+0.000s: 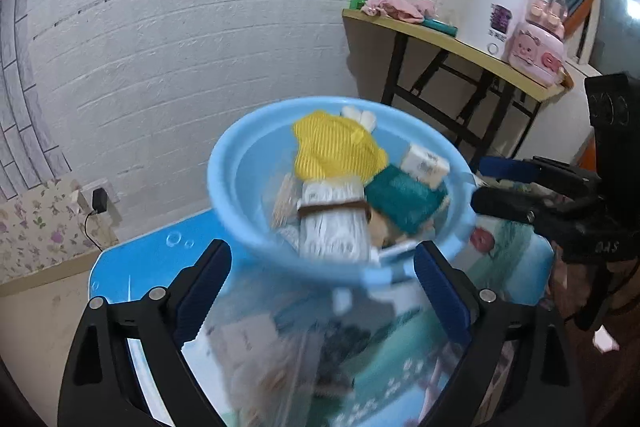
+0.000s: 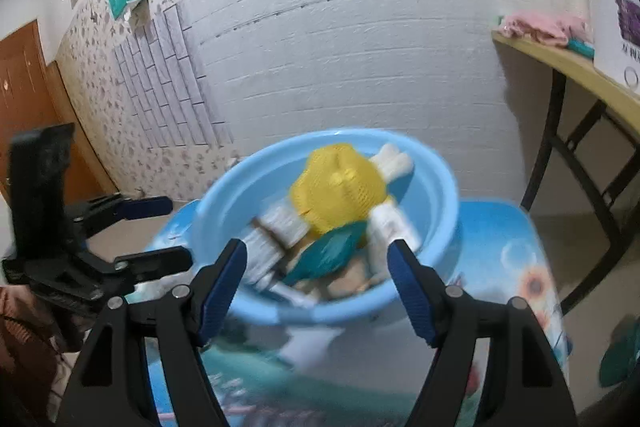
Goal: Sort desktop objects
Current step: 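Withdraw both tools from the basin toward the remaining table items, then grasp the cotton-swab bag with the left tool while the right tool grasps the printed sachet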
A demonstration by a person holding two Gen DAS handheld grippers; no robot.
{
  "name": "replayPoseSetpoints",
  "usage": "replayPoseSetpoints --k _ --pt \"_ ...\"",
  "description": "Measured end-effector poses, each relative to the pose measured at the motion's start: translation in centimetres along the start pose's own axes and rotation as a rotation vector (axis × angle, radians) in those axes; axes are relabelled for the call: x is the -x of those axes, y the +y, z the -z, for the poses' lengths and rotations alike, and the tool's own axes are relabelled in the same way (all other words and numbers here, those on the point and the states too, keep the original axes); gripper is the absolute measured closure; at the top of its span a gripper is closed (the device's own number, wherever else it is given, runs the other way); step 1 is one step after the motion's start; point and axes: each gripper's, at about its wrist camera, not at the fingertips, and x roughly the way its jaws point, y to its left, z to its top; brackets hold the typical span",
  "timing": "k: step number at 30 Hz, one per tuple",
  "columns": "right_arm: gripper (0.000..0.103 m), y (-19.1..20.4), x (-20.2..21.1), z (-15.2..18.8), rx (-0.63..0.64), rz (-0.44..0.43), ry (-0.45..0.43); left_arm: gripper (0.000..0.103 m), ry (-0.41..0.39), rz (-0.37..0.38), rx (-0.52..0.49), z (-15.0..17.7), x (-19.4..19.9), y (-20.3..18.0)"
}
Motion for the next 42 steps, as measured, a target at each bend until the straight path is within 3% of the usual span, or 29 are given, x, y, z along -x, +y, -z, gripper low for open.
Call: replayPoseSetpoints --k 3,8,11,14,20,25,27,35,38,39,40,42 --pt "0.030 1.0 -0.2 1.5 0.000 0.025 0.043 0.010 0.019 0.006 -0.028 1.4 0.9 0.8" --pt "0.032 0.5 -0.7 3.2 -0.115 0.036 0.101 0.010 0.039 -0.005 -0.059 2.8 1.9 2.2" --pt "0.035 1.8 -0.9 4.0 -0.114 -0.014 0.124 0.010 0.056 0.009 -0.074 3.7 2.0 3.0" --pt "0.041 3.7 -2.2 5.0 -0.064 -0.008 0.182 0.010 0.072 0.023 -0.084 4.7 2.0 4.0" --pt "0.043 6.1 -5.1 5.9 -0.073 -0.022 0.287 0.010 0.111 0.124 -0.121 6.1 1.5 5.4" --pt "0.043 8.7 -6.7 6.4 0.008 -0.026 0.312 0.011 0.164 0.192 -0.181 6.5 -0.1 5.7" --pt "0.043 9.0 -7.6 6.6 0.027 -0.030 0.328 0.034 0.192 0.216 -0.201 6.8 -0.8 5.6" --pt "0.043 10.9 -9.7 7.1 0.136 -0.020 0.352 0.038 0.208 0.266 -0.202 8.0 -1.6 5.8" --pt "0.043 10.7 -10.6 7.3 0.133 -0.021 0.377 0.063 0.223 0.254 -0.214 8.4 -1.6 5.8" --pt "0.043 10.6 -10.7 7.3 0.133 -0.026 0.370 0.064 0.219 0.255 -0.207 8.5 -1.5 5.8" --pt "0.046 10.6 -10.7 7.2 0.142 -0.027 0.366 0.065 0.218 0.269 -0.194 8.6 -1.5 6.0" --pt "0.076 10.8 -10.6 7.1 0.159 -0.060 0.366 0.069 0.222 0.290 -0.183 8.7 -1.3 6.1"
